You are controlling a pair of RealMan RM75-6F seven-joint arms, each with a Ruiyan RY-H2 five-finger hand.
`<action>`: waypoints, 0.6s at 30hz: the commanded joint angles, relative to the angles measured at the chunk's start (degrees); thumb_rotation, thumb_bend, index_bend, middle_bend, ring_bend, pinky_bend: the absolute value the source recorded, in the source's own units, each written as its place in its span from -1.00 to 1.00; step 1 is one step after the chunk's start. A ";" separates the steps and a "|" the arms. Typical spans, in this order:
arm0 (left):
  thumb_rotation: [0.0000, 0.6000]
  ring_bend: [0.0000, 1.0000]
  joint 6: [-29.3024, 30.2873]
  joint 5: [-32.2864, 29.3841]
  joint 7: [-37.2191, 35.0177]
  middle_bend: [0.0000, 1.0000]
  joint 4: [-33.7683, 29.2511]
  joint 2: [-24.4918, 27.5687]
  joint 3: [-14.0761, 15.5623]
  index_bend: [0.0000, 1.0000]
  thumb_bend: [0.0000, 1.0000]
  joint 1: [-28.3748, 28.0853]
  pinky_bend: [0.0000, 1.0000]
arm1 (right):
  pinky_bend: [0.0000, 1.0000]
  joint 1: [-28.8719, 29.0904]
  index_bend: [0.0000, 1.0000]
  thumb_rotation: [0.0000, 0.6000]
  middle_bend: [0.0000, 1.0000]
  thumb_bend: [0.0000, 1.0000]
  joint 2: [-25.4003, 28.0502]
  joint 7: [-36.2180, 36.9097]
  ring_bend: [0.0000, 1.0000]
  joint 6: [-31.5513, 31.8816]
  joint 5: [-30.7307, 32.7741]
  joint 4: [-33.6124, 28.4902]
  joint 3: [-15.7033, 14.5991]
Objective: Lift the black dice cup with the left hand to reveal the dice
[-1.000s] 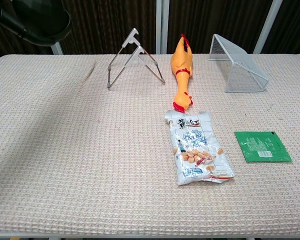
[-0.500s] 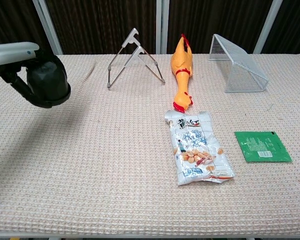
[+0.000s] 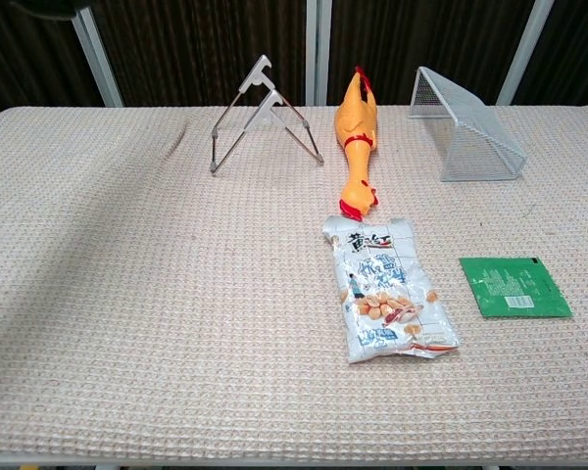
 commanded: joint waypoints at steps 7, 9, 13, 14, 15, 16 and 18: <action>1.00 -0.13 -22.02 -6.57 1.58 0.08 2.83 1.86 4.75 -0.07 -0.49 -2.83 0.05 | -1.00 -0.03 -1.00 1.00 -1.00 -0.67 -0.30 0.41 -1.00 -0.20 0.14 0.67 0.02; 1.00 -0.13 -22.41 -6.58 1.16 0.08 1.17 2.32 4.86 -0.06 -0.49 -2.99 0.05 | -1.00 -0.06 -1.00 1.00 -1.00 -0.67 -0.40 0.61 -1.00 -0.27 0.17 0.94 -0.02; 1.00 -0.13 -21.83 -1.74 -1.81 0.08 -5.56 1.32 6.01 -0.07 -0.49 -3.03 0.05 | -1.00 -0.01 -1.00 1.00 -1.00 -0.67 -0.55 0.75 -1.00 -0.42 0.33 1.27 0.09; 1.00 -0.13 -21.51 0.16 -2.74 0.08 -7.38 0.78 6.55 -0.07 -0.49 -2.96 0.05 | -1.00 -0.02 -1.00 1.00 -1.00 -0.67 -0.56 0.67 -1.00 -0.40 0.28 1.26 0.07; 1.00 -0.13 -21.22 2.35 -3.48 0.08 -9.07 0.21 7.25 -0.07 -0.49 -2.93 0.05 | -1.00 -0.02 -1.00 1.00 -1.00 -0.67 -0.56 0.58 -1.00 -0.39 0.25 1.22 0.05; 1.00 -0.13 -20.79 5.55 -3.91 0.08 -10.73 -0.53 8.36 -0.06 -0.49 -2.95 0.04 | -1.00 -0.02 -1.00 1.00 -1.00 -0.67 -0.56 0.45 -1.00 -0.37 0.24 1.14 0.05; 1.00 -0.13 -19.79 9.63 -4.00 0.08 -11.48 -1.81 9.64 -0.06 -0.49 -3.01 0.04 | -1.00 0.00 -1.00 1.00 -1.00 -0.68 -0.56 0.33 -1.00 -0.42 0.26 1.07 0.06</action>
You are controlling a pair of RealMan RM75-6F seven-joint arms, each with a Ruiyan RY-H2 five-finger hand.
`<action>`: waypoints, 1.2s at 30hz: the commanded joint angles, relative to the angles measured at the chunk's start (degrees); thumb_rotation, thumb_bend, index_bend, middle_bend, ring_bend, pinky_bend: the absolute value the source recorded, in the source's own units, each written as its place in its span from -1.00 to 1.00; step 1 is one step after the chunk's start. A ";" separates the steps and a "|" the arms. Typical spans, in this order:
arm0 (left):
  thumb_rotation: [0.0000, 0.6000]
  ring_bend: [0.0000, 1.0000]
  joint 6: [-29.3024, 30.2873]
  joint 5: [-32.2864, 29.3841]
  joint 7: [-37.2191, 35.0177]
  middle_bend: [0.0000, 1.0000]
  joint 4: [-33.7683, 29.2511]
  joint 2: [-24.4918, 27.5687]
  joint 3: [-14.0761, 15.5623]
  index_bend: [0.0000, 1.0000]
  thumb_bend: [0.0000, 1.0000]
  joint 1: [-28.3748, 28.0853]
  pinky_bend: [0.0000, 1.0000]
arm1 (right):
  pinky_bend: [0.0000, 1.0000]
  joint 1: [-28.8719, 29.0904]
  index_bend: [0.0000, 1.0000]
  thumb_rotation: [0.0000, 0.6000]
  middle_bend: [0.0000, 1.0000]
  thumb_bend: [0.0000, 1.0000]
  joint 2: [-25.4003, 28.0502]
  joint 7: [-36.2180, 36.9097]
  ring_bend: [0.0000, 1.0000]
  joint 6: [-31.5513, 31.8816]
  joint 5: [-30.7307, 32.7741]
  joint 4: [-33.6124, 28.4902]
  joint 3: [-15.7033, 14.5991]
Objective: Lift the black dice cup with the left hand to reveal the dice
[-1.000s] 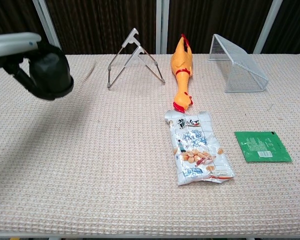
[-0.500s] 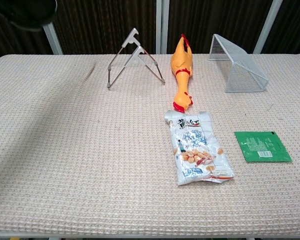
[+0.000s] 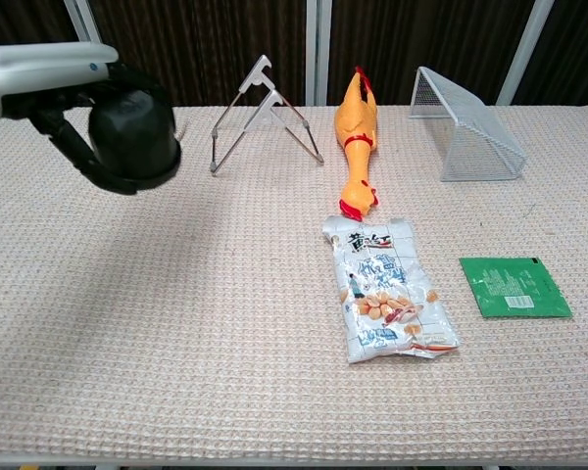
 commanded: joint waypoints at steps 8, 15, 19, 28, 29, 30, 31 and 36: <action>1.00 -0.15 1.32 -5.74 4.81 0.06 15.10 -4.49 -4.80 -0.07 -0.49 -2.52 0.02 | -1.00 -0.04 -1.00 1.00 -1.00 -0.67 -0.05 0.70 -1.00 -0.35 0.34 0.49 0.07; 1.00 -0.19 -7.33 -21.76 4.25 0.03 26.10 -0.38 -9.63 -0.07 -0.49 -5.54 -0.02 | -1.00 -0.18 -1.00 1.00 -1.00 -0.67 -0.09 0.83 -1.00 -0.23 0.49 0.75 0.17; 1.00 -0.19 -7.72 -16.99 0.07 0.03 14.98 1.53 -7.32 -0.07 -0.49 -3.43 -0.02 | -1.00 0.07 -1.00 1.00 -1.00 -0.68 -0.56 0.92 -1.00 -1.00 0.12 1.17 -0.27; 1.00 -0.19 -0.89 9.97 -9.85 0.03 -2.89 -3.89 3.53 -0.07 -0.49 2.09 -0.01 | -1.00 -0.08 -1.00 1.00 -1.00 -0.68 -0.48 0.82 -1.00 -0.70 0.01 0.94 -0.27; 1.00 -0.19 -0.04 9.75 -9.89 0.03 -1.41 -4.07 3.00 -0.07 -0.49 2.17 -0.01 | -1.00 -0.06 -1.00 1.00 -1.00 -0.67 -0.51 0.89 -1.00 -0.88 0.15 1.05 -0.27; 1.00 -0.19 0.71 8.57 -10.01 0.03 0.39 -4.19 2.08 -0.07 -0.49 2.27 -0.01 | -1.00 -0.03 -1.00 1.00 -1.00 -0.67 -0.56 0.98 -1.00 -1.09 0.32 1.19 -0.25; 1.00 -0.19 1.19 5.55 -10.55 0.03 2.96 -4.19 0.40 -0.07 -0.49 2.36 -0.01 | -1.00 0.04 -1.00 1.00 -1.00 -0.67 -0.66 1.08 -1.00 -1.34 0.52 1.39 -0.22; 1.00 -0.19 2.52 -7.06 -8.30 0.03 17.70 -4.83 -6.23 -0.07 -0.49 1.53 -0.01 | -1.00 0.33 -1.00 1.00 -1.00 -0.67 -1.12 0.95 -1.00 -2.09 0.82 1.83 -0.21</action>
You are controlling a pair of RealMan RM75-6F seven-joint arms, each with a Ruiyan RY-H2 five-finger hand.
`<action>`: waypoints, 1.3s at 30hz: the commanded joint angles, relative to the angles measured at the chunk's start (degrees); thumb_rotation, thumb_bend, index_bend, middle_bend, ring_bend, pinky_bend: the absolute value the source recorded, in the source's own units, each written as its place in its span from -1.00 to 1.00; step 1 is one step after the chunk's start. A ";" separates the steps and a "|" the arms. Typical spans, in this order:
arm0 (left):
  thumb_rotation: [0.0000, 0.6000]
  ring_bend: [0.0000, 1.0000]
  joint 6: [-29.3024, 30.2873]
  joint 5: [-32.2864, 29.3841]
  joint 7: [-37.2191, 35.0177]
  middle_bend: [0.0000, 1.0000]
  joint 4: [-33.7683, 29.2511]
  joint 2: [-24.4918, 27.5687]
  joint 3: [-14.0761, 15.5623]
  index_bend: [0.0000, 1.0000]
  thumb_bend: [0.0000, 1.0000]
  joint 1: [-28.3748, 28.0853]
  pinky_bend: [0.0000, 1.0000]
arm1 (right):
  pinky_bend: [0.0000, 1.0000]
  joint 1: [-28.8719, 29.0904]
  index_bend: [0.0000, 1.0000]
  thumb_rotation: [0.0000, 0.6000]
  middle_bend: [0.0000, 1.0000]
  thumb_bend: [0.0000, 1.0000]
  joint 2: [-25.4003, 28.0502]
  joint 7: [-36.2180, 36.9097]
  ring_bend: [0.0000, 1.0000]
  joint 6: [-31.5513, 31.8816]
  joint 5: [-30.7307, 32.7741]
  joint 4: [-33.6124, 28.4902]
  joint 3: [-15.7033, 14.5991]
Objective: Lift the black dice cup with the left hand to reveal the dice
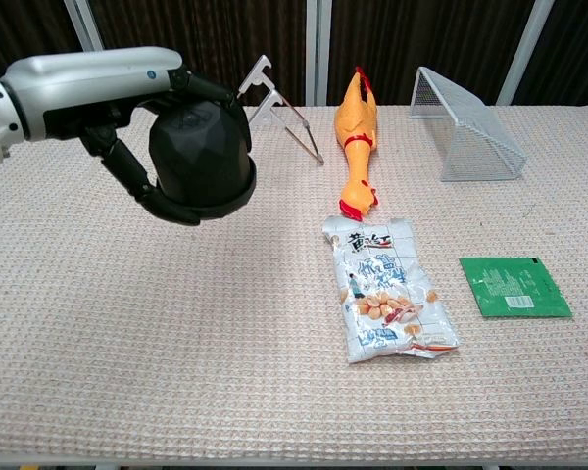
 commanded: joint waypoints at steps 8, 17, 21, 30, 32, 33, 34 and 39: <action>1.00 -0.19 3.96 -24.21 1.74 0.03 34.07 -5.45 -8.69 -0.07 -0.49 -1.71 -0.02 | -1.00 -0.03 -1.00 1.00 -1.00 -0.68 0.05 -0.66 -1.00 0.33 0.01 -0.50 0.13; 1.00 -0.19 0.29 -10.03 -8.46 0.03 4.51 -0.58 2.35 -0.08 -0.50 2.39 -0.02 | -1.00 0.01 -1.00 1.00 -1.00 -0.67 -0.08 -0.51 -1.00 0.08 -0.14 -0.34 -0.05; 1.00 -0.19 1.68 0.52 -7.98 0.03 0.25 0.26 6.94 -0.09 -0.50 3.01 -0.02 | -1.00 -0.06 -1.00 1.00 -1.00 -0.68 0.01 -0.36 -1.00 0.22 -0.21 -0.36 -0.06; 1.00 -0.19 4.76 -13.92 -0.03 0.03 16.76 -3.33 -0.72 -0.09 -0.49 1.39 -0.02 | -1.00 0.09 -1.00 1.00 -1.00 -0.67 -0.30 0.10 -1.00 -0.64 0.34 0.47 -0.04; 1.00 -0.19 6.25 -18.37 3.54 0.03 22.60 -5.54 -3.23 -0.09 -0.49 0.58 -0.02 | -1.00 0.12 -1.00 1.00 -1.00 -0.67 -0.33 -0.07 -1.00 -0.62 0.19 0.35 -0.10; 1.00 -0.19 6.37 -20.49 5.06 0.03 24.58 -6.22 -4.24 -0.10 -0.49 0.10 -0.02 | -1.00 0.12 -1.00 1.00 -1.00 -0.67 -0.33 -0.12 -1.00 -0.57 0.19 0.31 -0.08; 1.00 -0.19 6.76 -22.46 6.94 0.03 27.02 -6.99 -5.29 -0.10 -0.49 -0.54 -0.02 | -1.00 0.11 -1.00 1.00 -1.00 -0.67 -0.29 -0.17 -1.00 -0.50 0.26 0.23 0.01; 1.00 -0.19 10.80 -24.46 9.51 0.03 31.15 -9.22 -7.66 -0.11 -0.50 -1.24 -0.03 | -1.00 0.03 -1.00 1.00 -1.00 -0.68 -0.11 -0.19 -1.00 -0.44 0.52 0.09 0.15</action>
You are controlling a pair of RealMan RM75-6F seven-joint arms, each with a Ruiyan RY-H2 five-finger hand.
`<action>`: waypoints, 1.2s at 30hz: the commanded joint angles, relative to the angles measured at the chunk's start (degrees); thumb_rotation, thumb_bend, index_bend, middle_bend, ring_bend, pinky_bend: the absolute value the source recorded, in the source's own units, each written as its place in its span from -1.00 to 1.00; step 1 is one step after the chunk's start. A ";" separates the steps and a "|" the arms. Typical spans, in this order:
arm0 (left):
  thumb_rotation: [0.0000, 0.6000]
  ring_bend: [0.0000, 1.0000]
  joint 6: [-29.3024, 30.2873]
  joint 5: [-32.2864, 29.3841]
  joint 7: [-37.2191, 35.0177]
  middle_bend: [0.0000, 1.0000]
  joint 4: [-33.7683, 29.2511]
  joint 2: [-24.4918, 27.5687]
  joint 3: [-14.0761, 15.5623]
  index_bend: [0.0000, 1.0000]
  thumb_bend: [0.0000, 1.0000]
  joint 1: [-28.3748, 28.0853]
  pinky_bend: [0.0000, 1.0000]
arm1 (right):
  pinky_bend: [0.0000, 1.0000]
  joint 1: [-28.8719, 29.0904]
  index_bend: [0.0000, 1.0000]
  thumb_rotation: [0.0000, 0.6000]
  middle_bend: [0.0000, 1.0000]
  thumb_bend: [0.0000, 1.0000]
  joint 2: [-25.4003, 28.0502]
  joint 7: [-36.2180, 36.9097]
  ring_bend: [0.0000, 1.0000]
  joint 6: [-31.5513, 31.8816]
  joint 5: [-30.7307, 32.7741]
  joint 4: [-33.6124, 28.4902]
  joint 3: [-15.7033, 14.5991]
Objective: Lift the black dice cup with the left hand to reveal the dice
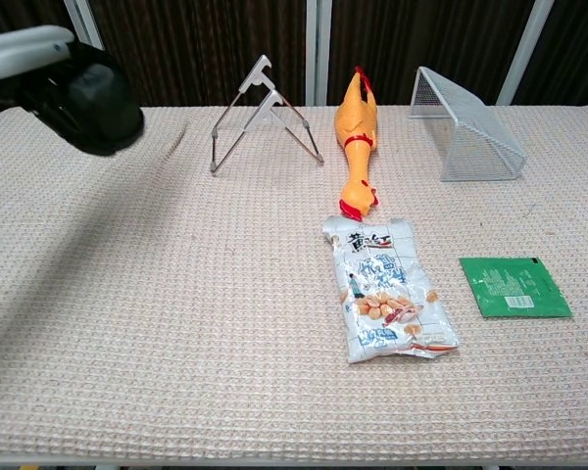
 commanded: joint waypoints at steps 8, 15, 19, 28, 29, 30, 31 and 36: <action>1.00 -0.19 -0.57 1.50 -1.43 0.03 -9.69 -0.05 3.70 -0.11 -0.49 1.85 -0.04 | -1.00 0.23 -1.00 1.00 -1.00 -0.67 -0.32 0.01 -1.00 -0.58 -0.08 0.26 -0.16; 1.00 -0.19 2.07 19.10 -8.20 0.03 -22.31 1.54 10.71 -0.11 -0.49 4.23 -0.02 | -1.00 0.17 -1.00 1.00 -1.00 -0.67 0.11 -0.18 -1.00 -0.02 -0.21 -0.46 0.07; 1.00 -0.19 0.93 8.79 -6.53 0.04 -13.66 0.46 5.36 -0.11 -0.50 3.25 -0.02 | -1.00 0.12 -1.00 1.00 -1.00 -0.68 -0.03 0.24 -1.00 -0.40 -0.06 -0.06 -0.11; 1.00 -0.19 6.34 -3.23 4.53 0.04 5.53 -4.40 -1.85 -0.11 -0.49 1.09 -0.02 | -1.00 0.34 -1.00 1.00 -1.00 -0.67 -0.42 -0.03 -1.00 -0.98 0.31 0.36 -0.08; 1.00 -0.19 7.59 -3.21 4.39 0.04 5.77 -4.66 -2.81 -0.11 -0.49 0.95 -0.03 | -1.00 0.34 -1.00 1.00 -1.00 -0.67 -0.41 -0.05 -1.00 -0.99 0.35 0.34 -0.05; 1.00 -0.19 8.93 -2.86 4.30 0.04 5.78 -4.79 -3.62 -0.11 -0.49 0.82 -0.03 | -1.00 0.33 -1.00 1.00 -1.00 -0.67 -0.41 -0.07 -1.00 -0.97 0.37 0.31 -0.04; 1.00 -0.19 11.05 -1.88 4.51 0.04 5.80 -4.93 -4.40 -0.11 -0.50 0.67 -0.03 | -1.00 0.34 -1.00 1.00 -1.00 -0.67 -0.40 -0.12 -1.00 -0.92 0.36 0.28 -0.01; 1.00 -0.19 15.12 2.39 5.56 0.04 5.01 -5.29 -3.82 -0.11 -0.50 0.52 -0.03 | -1.00 0.34 -1.00 1.00 -1.00 -0.67 -0.43 -0.22 -1.00 -0.97 0.23 0.24 -0.14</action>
